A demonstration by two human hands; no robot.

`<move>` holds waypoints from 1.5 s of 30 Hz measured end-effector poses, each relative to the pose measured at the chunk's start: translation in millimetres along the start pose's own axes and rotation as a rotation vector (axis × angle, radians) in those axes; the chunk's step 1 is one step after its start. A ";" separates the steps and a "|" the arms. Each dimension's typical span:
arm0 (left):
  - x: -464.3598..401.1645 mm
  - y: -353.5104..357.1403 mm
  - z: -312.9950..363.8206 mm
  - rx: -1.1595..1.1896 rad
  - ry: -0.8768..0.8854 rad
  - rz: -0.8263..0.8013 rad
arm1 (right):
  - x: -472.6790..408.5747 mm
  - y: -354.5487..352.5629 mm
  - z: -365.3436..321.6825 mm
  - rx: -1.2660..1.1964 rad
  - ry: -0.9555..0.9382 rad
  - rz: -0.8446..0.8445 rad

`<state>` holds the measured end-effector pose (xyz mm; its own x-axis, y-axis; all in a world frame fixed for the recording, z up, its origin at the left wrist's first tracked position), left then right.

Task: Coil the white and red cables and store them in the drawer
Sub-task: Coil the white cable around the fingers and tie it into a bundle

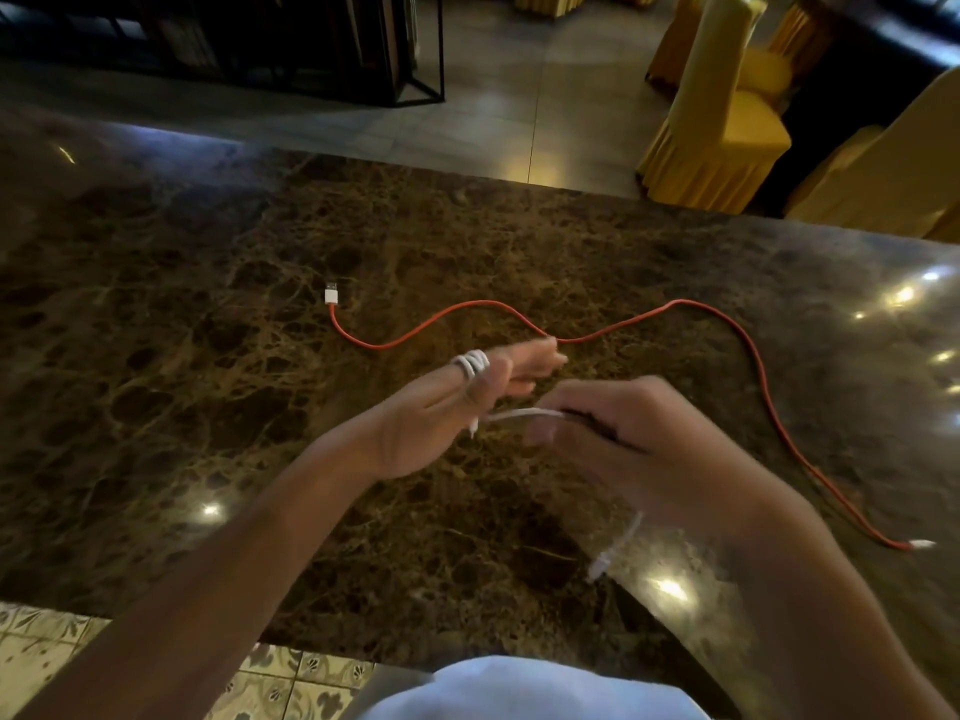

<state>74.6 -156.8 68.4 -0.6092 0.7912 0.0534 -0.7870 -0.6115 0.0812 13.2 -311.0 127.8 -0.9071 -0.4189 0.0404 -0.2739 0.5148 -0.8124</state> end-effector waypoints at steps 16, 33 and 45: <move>8.0 54.2 5.6 -0.215 -0.125 -0.287 | -25.2 -35.1 -25.7 0.060 -0.347 -0.197; 6.8 22.7 46.6 0.924 0.192 -0.201 | -55.1 67.9 44.3 -0.830 0.005 -0.098; -0.9 -28.5 16.8 0.908 0.237 0.234 | -18.8 43.7 33.4 -0.612 0.182 0.401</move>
<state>99.1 -139.9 82.7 -0.8229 0.5675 -0.0282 -0.3293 -0.4359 0.8376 28.9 -305.7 72.1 -0.9986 -0.0085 -0.0517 0.0085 0.9476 -0.3194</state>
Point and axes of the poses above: each hand's wrist, its own x-axis away from the middle knuckle, its own y-axis out of the palm, z = x × y, the point moved 5 cm from there along -x, towards the middle knuckle, and after that the axes turned 14 degrees about x, right-handed, at the moved point
